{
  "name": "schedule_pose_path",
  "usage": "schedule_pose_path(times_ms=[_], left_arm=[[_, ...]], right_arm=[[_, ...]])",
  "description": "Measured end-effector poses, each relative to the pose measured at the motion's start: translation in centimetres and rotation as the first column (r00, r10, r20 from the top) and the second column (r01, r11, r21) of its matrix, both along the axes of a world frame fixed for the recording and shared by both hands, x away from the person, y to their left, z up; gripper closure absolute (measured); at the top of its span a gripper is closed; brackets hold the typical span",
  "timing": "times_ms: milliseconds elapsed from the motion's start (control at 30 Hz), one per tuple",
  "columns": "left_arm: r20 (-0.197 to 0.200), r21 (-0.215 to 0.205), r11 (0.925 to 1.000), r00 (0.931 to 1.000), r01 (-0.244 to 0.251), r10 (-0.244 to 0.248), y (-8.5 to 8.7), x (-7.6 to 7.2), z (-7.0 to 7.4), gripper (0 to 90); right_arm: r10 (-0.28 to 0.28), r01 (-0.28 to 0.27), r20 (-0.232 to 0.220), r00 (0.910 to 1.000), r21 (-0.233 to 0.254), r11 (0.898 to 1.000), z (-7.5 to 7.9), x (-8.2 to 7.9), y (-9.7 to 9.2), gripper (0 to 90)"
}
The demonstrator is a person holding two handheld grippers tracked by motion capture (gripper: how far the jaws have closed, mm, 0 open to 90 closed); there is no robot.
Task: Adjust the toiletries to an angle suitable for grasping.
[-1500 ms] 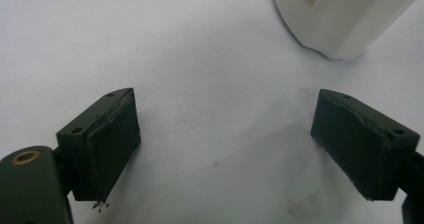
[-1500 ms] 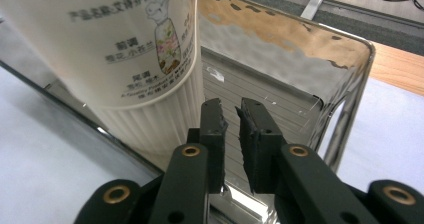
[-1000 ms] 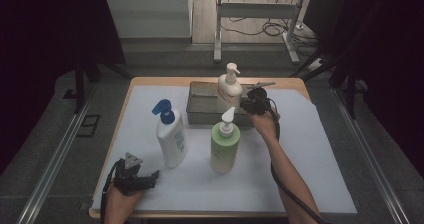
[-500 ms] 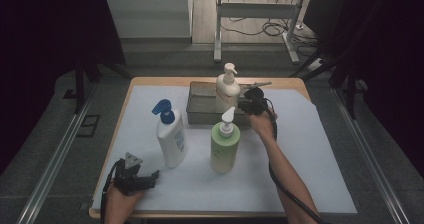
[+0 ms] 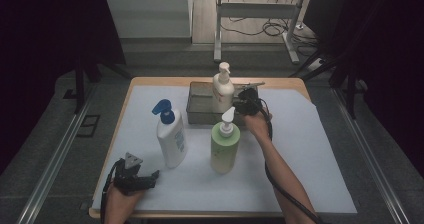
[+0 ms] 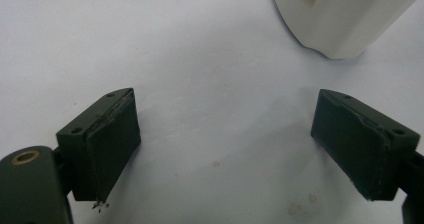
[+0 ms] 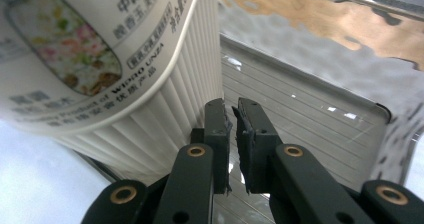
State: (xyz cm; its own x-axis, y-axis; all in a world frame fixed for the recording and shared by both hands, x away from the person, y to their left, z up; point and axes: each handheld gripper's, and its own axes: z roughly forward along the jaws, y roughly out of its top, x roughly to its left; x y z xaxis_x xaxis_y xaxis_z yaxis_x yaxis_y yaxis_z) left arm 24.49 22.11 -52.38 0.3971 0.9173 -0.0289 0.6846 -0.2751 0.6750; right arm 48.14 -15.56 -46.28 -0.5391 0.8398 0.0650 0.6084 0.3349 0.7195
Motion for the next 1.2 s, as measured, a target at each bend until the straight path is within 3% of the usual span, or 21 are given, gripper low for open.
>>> schedule_pose_path(times_ms=[267, 1200], left_arm=[[0.0, 0.0, 1.0, 1.0, 0.0, 0.0, 0.0, 0.0, 0.0, 11.6], [0.0, 0.0, 1.0, 1.0, 0.0, 0.0, 0.0, 0.0, 0.0, 11.5]], right_arm=[[0.037, -0.037, 0.009, 0.9993, -0.007, 0.999, -0.1, -0.1, 1.3, 82.5], [0.059, -0.059, -0.005, 0.9983, -0.033, 0.998, -0.2, 0.7, 3.0, 82.9]])
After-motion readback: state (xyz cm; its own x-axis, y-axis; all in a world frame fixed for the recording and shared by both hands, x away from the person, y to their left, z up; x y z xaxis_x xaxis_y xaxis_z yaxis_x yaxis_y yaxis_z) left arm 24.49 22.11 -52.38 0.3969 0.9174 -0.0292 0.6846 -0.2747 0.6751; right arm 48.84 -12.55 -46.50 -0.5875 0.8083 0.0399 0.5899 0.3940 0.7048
